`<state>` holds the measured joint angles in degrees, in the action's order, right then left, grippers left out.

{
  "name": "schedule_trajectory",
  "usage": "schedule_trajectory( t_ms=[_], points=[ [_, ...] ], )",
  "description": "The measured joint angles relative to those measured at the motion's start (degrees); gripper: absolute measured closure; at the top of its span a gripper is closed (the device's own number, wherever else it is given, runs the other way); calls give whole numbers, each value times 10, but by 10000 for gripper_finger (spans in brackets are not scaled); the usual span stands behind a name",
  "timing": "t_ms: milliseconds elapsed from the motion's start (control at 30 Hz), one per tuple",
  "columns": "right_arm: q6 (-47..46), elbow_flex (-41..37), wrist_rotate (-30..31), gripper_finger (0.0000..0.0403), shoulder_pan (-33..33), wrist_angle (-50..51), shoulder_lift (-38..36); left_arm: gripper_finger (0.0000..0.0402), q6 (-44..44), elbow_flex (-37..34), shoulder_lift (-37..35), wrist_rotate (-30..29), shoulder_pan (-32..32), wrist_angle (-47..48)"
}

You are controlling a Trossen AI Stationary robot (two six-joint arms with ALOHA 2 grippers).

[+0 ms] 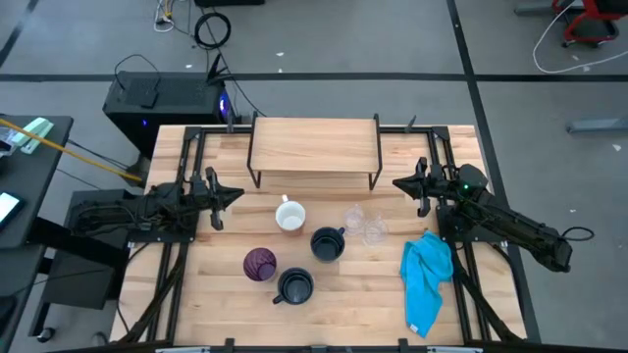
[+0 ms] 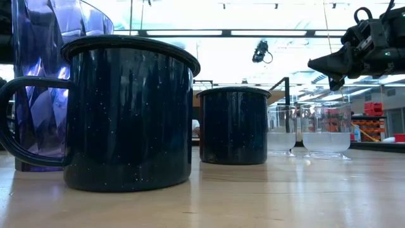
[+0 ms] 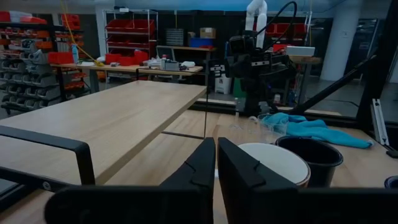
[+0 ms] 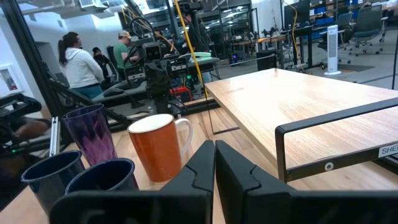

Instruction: Stack small to large cups/mugs on shelf

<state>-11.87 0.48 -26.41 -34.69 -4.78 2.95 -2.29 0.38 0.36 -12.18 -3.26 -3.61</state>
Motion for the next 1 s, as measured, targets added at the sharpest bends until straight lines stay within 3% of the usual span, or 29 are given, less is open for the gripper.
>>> schedule_trajectory(
  t_ms=[833, 1000],
  points=[
    [0, 0, 0, 385, 0, 0, 0, 373, -1, 0, 0, 0, 0, 0],
    [0, 0, 0, 385, 0, 0, 0, 366, -99, 0, 0, 0, 0, 0]
  ],
)
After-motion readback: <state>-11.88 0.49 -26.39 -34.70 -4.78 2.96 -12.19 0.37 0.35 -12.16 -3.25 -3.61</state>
